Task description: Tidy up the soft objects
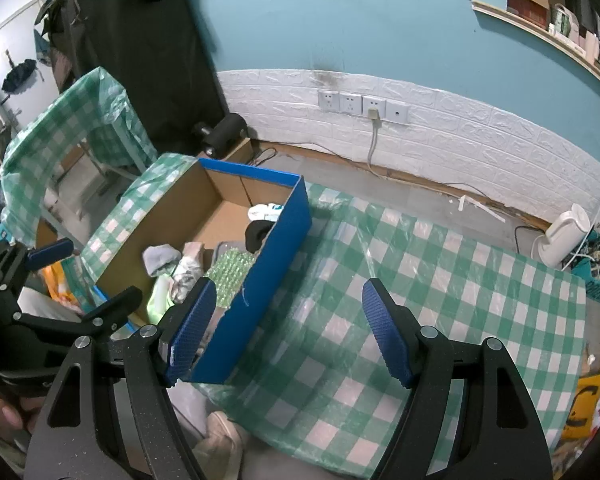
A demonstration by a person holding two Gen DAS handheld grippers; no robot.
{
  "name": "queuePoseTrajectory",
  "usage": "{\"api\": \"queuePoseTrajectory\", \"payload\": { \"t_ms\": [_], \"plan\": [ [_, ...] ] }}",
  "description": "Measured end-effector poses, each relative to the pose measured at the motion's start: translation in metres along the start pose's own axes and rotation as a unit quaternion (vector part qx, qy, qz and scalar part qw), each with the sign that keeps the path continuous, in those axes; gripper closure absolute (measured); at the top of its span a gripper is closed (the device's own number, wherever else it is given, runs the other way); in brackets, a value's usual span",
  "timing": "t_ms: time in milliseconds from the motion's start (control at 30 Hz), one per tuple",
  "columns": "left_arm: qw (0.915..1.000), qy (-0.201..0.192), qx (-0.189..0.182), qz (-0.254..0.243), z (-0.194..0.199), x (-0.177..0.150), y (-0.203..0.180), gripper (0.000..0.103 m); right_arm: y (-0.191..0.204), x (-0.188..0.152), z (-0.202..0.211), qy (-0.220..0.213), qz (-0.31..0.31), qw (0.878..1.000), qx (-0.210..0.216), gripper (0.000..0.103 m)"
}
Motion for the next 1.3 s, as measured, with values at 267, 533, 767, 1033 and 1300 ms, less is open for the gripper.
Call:
{"api": "queuePoseTrajectory", "payload": {
  "t_ms": [267,533,767,1033,1300],
  "plan": [
    [1.0,0.001,0.0,0.001,0.0002,-0.0006,-0.0003,0.001,-0.0006,-0.0023,0.0003,0.001,0.0,1.0,0.0,0.028],
    [1.0,0.001,0.001,0.0,0.0003,-0.0006,0.0003,0.001,0.0001,-0.0013,0.0002,0.001,0.001,1.0,0.0,0.028],
    [1.0,0.001,0.001,0.0,0.0003,-0.0007,0.0,0.001,0.0004,-0.0007,0.0003,0.001,0.001,1.0,0.0,0.028],
    [1.0,0.001,0.0,0.0,0.0008,-0.0011,-0.0012,0.001,0.0005,-0.0024,0.0007,0.002,0.001,1.0,0.0,0.028],
    [1.0,0.001,-0.001,-0.001,0.0025,-0.0032,-0.0041,0.001,0.001,-0.0016,0.0007,0.002,0.001,1.0,-0.001,0.028]
  ]
}}
Point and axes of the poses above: each gripper's, at about its wrist camera, not at the fingertips, and z roughly against the way its jaws point, y to its left, x to its top, the point moved 10 cm from there along -z, roughly the way its jaws point, and after that the axes turned 2 degrees about -z, right-handed, at the moved point
